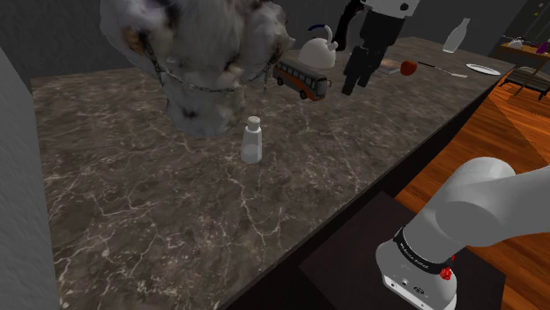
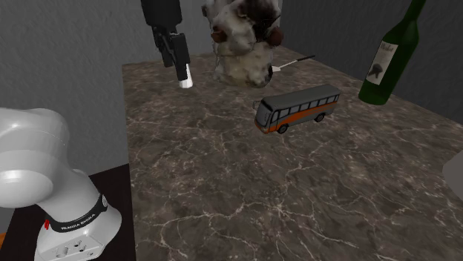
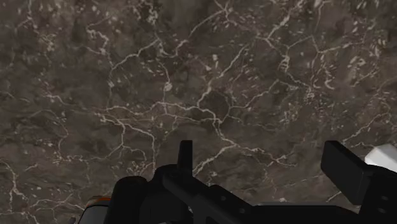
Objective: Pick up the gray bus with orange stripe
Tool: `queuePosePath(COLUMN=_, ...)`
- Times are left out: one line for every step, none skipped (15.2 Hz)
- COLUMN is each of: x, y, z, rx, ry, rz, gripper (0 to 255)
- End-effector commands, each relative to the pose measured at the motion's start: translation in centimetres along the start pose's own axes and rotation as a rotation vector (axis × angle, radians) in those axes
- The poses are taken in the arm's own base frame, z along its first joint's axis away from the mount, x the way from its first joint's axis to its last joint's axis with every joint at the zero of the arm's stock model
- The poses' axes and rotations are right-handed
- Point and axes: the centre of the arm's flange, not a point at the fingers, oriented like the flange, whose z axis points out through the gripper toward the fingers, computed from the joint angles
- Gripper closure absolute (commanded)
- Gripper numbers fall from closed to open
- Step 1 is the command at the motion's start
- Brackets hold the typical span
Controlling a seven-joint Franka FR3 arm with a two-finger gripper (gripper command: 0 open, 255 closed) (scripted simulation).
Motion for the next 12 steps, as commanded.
queuePosePath(x=0.0, y=0.0, z=0.0, rx=0.000, ry=0.000, rz=0.000, gripper=0)
queuePosePath(x=1.1, y=0.7, z=0.3, rx=-0.001, ry=-0.001, rz=-0.003, gripper=0)
queuePosePath(x=2.1, y=1.5, z=0.5, rx=-0.001, ry=-0.002, rz=-0.006, gripper=0)
queuePosePath(x=3.2, y=2.2, z=0.8, rx=-0.002, ry=-0.003, rz=-0.008, gripper=0)
queuePosePath(x=4.3, y=3.0, z=1.1, rx=-0.002, ry=-0.004, rz=-0.011, gripper=0)
queuePosePath(x=5.4, y=3.7, z=1.4, rx=-0.003, ry=-0.005, rz=-0.014, gripper=0)
queuePosePath(x=6.4, y=4.4, z=1.6, rx=-0.003, ry=-0.007, rz=-0.017, gripper=0)
queuePosePath(x=7.5, y=5.1, z=1.9, rx=-0.004, ry=-0.008, rz=-0.020, gripper=0)
queuePosePath(x=8.6, y=5.9, z=2.2, rx=-0.004, ry=-0.009, rz=-0.022, gripper=0)
queuePosePath(x=9.7, y=6.6, z=2.5, rx=-0.005, ry=-0.010, rz=-0.025, gripper=0)
queuePosePath(x=10.8, y=7.3, z=2.8, rx=-0.005, ry=-0.011, rz=-0.028, gripper=0)
queuePosePath(x=11.8, y=8.0, z=3.0, rx=-0.006, ry=-0.012, rz=-0.031, gripper=0)
